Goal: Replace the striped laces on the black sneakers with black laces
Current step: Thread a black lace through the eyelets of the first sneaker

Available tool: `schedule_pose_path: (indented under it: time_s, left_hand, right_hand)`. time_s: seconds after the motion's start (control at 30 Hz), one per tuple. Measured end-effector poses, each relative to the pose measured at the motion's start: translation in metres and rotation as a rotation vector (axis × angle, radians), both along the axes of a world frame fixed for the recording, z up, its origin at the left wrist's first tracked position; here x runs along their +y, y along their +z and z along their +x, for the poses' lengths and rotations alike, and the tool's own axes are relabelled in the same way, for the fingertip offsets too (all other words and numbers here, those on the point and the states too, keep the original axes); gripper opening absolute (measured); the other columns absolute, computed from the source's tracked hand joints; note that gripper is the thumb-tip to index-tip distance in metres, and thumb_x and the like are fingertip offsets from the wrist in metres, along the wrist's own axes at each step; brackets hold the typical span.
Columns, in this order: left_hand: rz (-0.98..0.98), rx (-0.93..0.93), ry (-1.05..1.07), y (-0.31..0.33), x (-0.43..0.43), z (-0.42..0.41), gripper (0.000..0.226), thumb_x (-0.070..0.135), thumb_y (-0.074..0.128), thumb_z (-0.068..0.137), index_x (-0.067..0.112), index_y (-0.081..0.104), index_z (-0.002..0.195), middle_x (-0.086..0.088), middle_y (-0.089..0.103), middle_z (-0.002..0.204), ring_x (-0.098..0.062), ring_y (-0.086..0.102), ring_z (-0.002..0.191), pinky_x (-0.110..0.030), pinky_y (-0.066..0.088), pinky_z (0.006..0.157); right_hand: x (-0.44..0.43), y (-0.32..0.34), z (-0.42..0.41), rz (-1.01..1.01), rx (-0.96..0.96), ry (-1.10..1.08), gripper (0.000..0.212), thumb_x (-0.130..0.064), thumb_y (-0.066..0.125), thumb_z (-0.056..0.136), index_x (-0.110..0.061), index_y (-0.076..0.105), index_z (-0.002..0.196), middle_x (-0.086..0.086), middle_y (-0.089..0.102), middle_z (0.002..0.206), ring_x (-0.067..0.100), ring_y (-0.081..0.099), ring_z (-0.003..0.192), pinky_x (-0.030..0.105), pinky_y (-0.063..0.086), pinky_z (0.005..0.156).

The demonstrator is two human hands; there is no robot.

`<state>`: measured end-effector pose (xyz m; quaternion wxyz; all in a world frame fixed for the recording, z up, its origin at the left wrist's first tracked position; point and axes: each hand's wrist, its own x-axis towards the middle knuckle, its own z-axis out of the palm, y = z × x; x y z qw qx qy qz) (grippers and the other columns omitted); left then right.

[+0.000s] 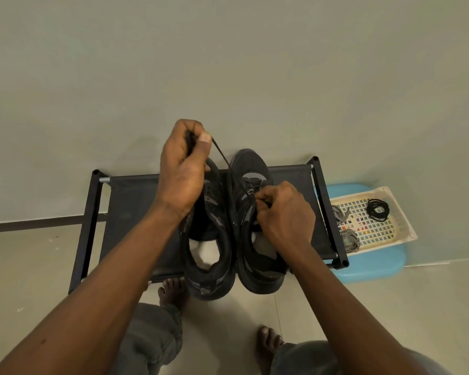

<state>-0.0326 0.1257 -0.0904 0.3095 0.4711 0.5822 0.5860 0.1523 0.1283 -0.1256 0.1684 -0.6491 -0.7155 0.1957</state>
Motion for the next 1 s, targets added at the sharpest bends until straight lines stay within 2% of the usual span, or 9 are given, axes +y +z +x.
schedule_pose_path:
  time_s: [0.1,0.17,0.2,0.23,0.3,0.37,0.53,0.8,1.0]
  left_hand:
    - [-0.08,-0.258,0.004,0.002,0.003,0.009,0.013,0.013,0.044,0.108,0.016,0.048,0.096,-0.007,0.068,0.1,-0.003,0.045,0.05,-0.029,0.052,0.061]
    - [-0.186,-0.441,-0.018,0.002,0.003,0.016,0.017,0.013,0.041,0.109,0.018,0.046,0.094,-0.006,0.067,0.079,-0.006,0.039,0.044,-0.029,0.05,0.055]
    - [-0.234,-0.411,-0.015,-0.001,0.003,0.017,0.016,0.016,0.046,0.108,0.018,0.047,0.093,0.0,0.06,0.068,-0.008,0.039,0.045,-0.03,0.048,0.053]
    - [-0.275,-0.241,-0.017,-0.006,0.004,0.016,0.014,0.022,0.055,0.105,0.02,0.051,0.092,0.005,0.056,0.065,-0.009,0.043,0.048,-0.032,0.046,0.054]
    - [-0.332,0.318,-0.12,-0.016,0.005,0.012,0.013,0.035,0.07,0.094,0.03,0.058,0.092,0.011,0.062,0.074,-0.009,0.057,0.062,-0.033,0.05,0.063]
    - [-0.411,0.724,-0.262,-0.018,0.003,0.013,0.013,0.041,0.072,0.089,0.036,0.063,0.097,0.012,0.067,0.081,-0.011,0.064,0.075,-0.034,0.053,0.072]
    - [-0.451,0.994,-0.344,-0.019,-0.001,0.027,0.009,0.037,0.067,0.092,0.033,0.067,0.1,0.008,0.071,0.091,-0.022,0.068,0.09,-0.038,0.053,0.075]
    - [-0.464,1.033,-0.366,-0.022,0.0,0.022,0.009,0.038,0.062,0.087,0.029,0.061,0.087,0.008,0.065,0.078,-0.023,0.063,0.079,-0.034,0.043,0.068]
    - [-0.299,0.462,-0.028,-0.013,0.004,0.009,0.015,0.038,0.055,0.08,0.027,0.062,0.073,0.012,0.062,0.064,-0.003,0.057,0.06,-0.026,0.043,0.058]
  right_hand:
    - [0.0,0.0,-0.001,-0.021,0.001,0.012,0.01,-0.033,0.068,0.096,-0.032,0.078,0.099,-0.001,0.062,0.108,0.019,0.064,0.087,0.028,0.042,0.066]
    - [0.0,0.0,-0.001,-0.028,0.006,0.013,0.01,-0.032,0.068,0.096,-0.032,0.078,0.099,-0.001,0.062,0.108,0.02,0.064,0.089,0.028,0.041,0.067]
    - [0.001,0.0,0.0,-0.031,0.01,0.011,0.01,-0.032,0.068,0.096,-0.032,0.078,0.1,-0.001,0.063,0.109,0.02,0.064,0.09,0.028,0.041,0.068]
    - [0.001,0.0,0.0,-0.032,0.013,0.008,0.01,-0.031,0.068,0.095,-0.032,0.077,0.1,-0.002,0.063,0.109,0.02,0.064,0.091,0.028,0.041,0.068]
    - [0.001,-0.001,0.001,-0.033,0.008,-0.006,0.01,-0.032,0.069,0.095,-0.033,0.077,0.101,-0.002,0.063,0.108,0.019,0.064,0.092,0.028,0.041,0.069]
    - [0.001,-0.002,-0.001,-0.034,0.01,-0.021,0.009,-0.032,0.071,0.093,-0.033,0.076,0.1,-0.003,0.063,0.107,0.019,0.065,0.091,0.027,0.04,0.068]
    - [0.003,-0.004,0.001,-0.055,0.053,-0.039,0.01,-0.031,0.073,0.088,-0.033,0.073,0.098,-0.007,0.067,0.103,0.014,0.066,0.09,0.027,0.043,0.069]
    - [0.005,-0.004,0.002,-0.053,0.035,-0.053,0.027,-0.038,0.076,0.086,-0.029,0.069,0.111,-0.003,0.059,0.108,0.019,0.064,0.091,0.03,0.046,0.072]
    - [0.006,-0.004,0.008,-0.05,0.019,-0.026,0.038,-0.04,0.078,0.086,-0.024,0.067,0.119,0.002,0.057,0.113,0.021,0.062,0.091,0.03,0.047,0.076]
